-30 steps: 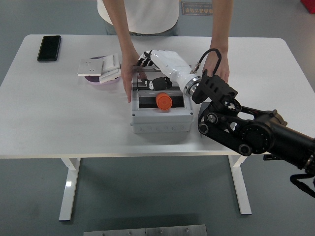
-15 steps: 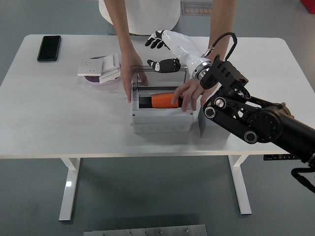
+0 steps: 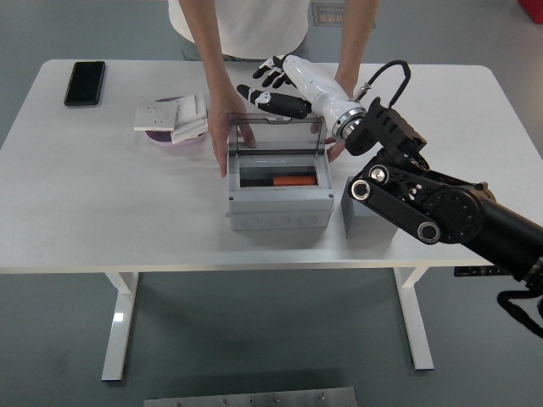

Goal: Fetch the battery,place it into the box,close the lid of the box

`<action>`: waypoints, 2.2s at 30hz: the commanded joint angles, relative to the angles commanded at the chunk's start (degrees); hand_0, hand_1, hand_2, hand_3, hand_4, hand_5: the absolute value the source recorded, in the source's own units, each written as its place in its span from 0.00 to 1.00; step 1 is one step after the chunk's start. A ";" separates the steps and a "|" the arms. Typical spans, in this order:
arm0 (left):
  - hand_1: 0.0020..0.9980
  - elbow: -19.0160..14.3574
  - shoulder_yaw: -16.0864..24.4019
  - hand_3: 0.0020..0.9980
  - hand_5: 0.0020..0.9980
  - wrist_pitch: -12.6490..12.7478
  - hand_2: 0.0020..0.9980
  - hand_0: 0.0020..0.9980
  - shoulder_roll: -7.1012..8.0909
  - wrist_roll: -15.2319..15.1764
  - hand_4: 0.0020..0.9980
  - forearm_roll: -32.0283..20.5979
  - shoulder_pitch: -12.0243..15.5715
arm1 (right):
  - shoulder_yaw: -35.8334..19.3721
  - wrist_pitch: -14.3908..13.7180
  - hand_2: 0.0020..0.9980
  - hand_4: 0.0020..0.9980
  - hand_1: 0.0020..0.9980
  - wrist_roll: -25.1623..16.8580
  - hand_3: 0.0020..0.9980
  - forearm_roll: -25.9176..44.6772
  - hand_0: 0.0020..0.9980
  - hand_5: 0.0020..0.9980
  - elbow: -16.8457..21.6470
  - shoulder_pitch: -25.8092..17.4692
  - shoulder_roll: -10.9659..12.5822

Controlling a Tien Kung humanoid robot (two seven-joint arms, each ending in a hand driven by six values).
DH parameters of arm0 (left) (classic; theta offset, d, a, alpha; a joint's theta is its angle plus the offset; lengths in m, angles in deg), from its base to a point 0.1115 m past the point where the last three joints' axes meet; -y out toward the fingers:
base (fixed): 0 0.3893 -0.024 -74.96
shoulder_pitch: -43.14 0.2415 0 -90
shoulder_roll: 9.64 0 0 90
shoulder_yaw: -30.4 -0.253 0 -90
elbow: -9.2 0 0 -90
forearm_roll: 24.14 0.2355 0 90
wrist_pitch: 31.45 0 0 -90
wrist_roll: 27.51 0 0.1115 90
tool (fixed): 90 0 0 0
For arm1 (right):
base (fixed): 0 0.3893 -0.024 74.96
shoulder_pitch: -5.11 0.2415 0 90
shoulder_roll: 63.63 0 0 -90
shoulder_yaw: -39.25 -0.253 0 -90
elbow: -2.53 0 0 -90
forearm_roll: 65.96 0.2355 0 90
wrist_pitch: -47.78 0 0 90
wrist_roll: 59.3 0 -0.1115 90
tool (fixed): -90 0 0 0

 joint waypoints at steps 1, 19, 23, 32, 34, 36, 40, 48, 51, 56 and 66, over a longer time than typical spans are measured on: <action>0.74 -0.01 0.05 0.52 0.00 -0.02 0.59 0.64 -0.01 0.05 0.38 0.10 -0.01 | 0.04 -0.09 0.74 0.87 0.74 -0.11 0.74 0.23 0.83 1.00 -0.44 -0.10 -0.13; 0.74 -0.07 0.28 0.52 0.00 -0.02 0.58 0.64 -0.02 0.29 0.38 0.46 0.19 | 1.88 -1.46 0.77 0.87 0.78 -2.35 0.74 3.36 0.90 1.00 -6.20 -2.08 -1.86; 0.74 -0.06 0.22 0.52 0.00 0.05 0.58 0.64 -0.04 0.22 0.38 0.32 0.32 | 2.44 -1.51 0.76 0.87 0.77 -2.14 0.74 2.96 0.89 1.00 -5.67 -2.19 -1.82; 0.74 -0.06 -0.19 0.52 0.00 0.22 0.58 0.64 -0.08 -0.13 0.39 -0.48 0.74 | 3.78 -1.37 0.76 0.87 0.77 -1.16 0.74 1.64 0.89 1.00 -2.97 -2.85 -0.59; 0.74 -0.05 -0.32 0.52 0.00 0.26 0.58 0.64 -0.06 -0.26 0.39 -0.72 0.77 | 4.45 -1.17 0.76 0.87 0.77 -0.85 0.74 1.54 0.88 1.00 -1.93 -3.15 -0.06; 0.74 -0.04 -0.42 0.52 0.00 0.28 0.58 0.64 -0.06 -0.35 0.39 -0.89 0.78 | 5.00 -1.03 0.76 0.87 0.77 -0.69 0.74 1.61 0.88 1.00 -1.16 -3.46 0.33; 0.74 -0.03 -0.57 0.52 0.00 0.31 0.58 0.64 -0.08 -0.51 0.39 -1.13 0.80 | 6.14 -0.92 0.75 0.87 0.73 -0.67 0.74 2.00 0.84 1.00 -0.32 -4.10 0.82; 0.74 -0.03 -0.62 0.52 0.00 0.41 0.58 0.64 -0.04 -0.59 0.39 -1.24 0.86 | 7.02 -0.93 0.74 0.87 0.72 -0.13 0.74 1.34 0.81 1.00 1.25 -4.42 1.19; 0.74 -0.03 -0.68 0.52 0.00 0.42 0.58 0.64 -0.04 -0.66 0.39 -1.37 0.87 | 7.36 -0.73 0.74 0.87 0.72 0.48 0.74 0.49 0.79 1.00 2.51 -4.38 1.46; 0.74 -0.02 -0.82 0.52 0.00 0.47 0.59 0.64 -0.07 -0.78 0.39 -1.65 0.89 | 7.67 -0.23 0.73 0.87 0.71 1.64 0.74 -0.99 0.77 1.00 4.95 -4.63 2.19; 0.74 -0.01 -1.02 0.52 0.00 0.51 0.58 0.64 -0.09 -0.95 0.39 -1.96 0.92 | 8.29 -0.46 0.71 0.87 0.69 2.08 0.73 -1.73 0.72 1.00 7.10 -5.52 3.04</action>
